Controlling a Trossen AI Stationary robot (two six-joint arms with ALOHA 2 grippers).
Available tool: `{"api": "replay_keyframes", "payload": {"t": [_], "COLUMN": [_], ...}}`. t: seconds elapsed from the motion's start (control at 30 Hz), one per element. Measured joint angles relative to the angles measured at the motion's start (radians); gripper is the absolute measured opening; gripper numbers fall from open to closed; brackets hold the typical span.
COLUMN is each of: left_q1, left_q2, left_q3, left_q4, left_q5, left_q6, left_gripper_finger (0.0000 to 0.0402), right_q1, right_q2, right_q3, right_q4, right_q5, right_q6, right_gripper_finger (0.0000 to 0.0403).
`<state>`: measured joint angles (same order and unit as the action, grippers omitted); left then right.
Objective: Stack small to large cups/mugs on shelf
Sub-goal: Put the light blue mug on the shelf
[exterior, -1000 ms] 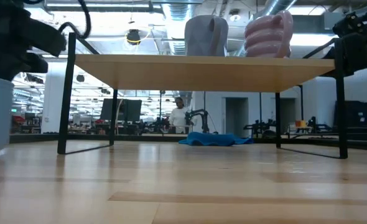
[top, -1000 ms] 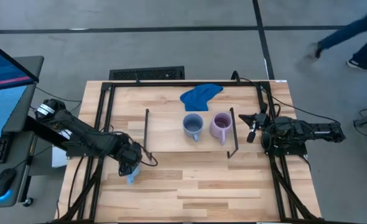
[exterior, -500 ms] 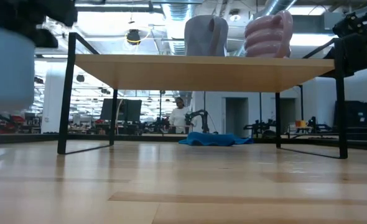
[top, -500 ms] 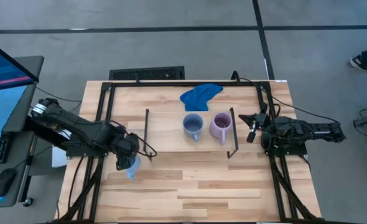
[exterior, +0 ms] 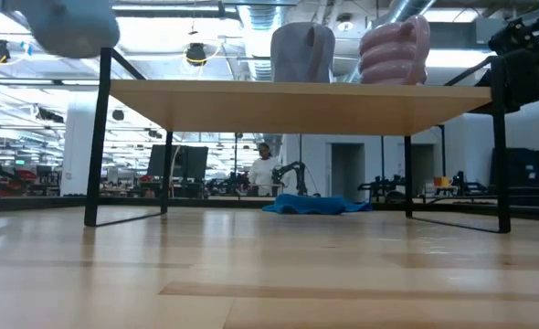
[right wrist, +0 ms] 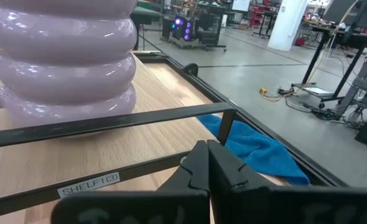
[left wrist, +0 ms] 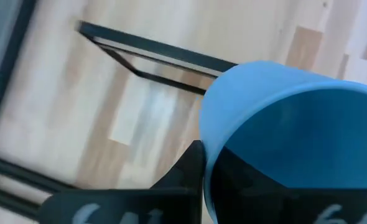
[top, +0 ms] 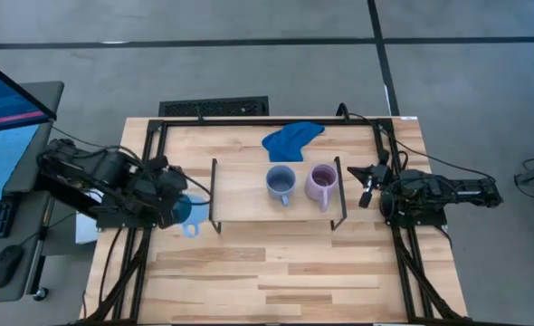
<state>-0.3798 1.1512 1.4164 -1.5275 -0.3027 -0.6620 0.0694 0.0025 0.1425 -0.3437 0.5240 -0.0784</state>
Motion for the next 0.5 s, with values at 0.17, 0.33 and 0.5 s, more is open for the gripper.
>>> {"api": "replay_keyframes", "payload": {"t": [0.17,0.33,0.5], "left_q1": [0.005,0.063,0.193], "left_q2": [0.0,0.02,0.094], "left_q3": [0.091,0.132,0.157], "left_q4": [-0.043,-0.021,-0.018], "left_q5": [-0.09,-0.135,-0.097], "left_q6": [0.046,0.213,0.39], "left_gripper_finger": [0.0,0.0,0.0], "right_q1": [0.0,0.0,0.0], "right_q2": [0.0,0.0,0.0], "right_q3": [0.0,0.0,0.0], "right_q4": [0.0,0.0,0.001], "right_q5": [0.0,0.0,0.0], "right_q6": [0.0,0.0,0.0], "right_gripper_finger": [0.0013,0.0013,0.0013]}}
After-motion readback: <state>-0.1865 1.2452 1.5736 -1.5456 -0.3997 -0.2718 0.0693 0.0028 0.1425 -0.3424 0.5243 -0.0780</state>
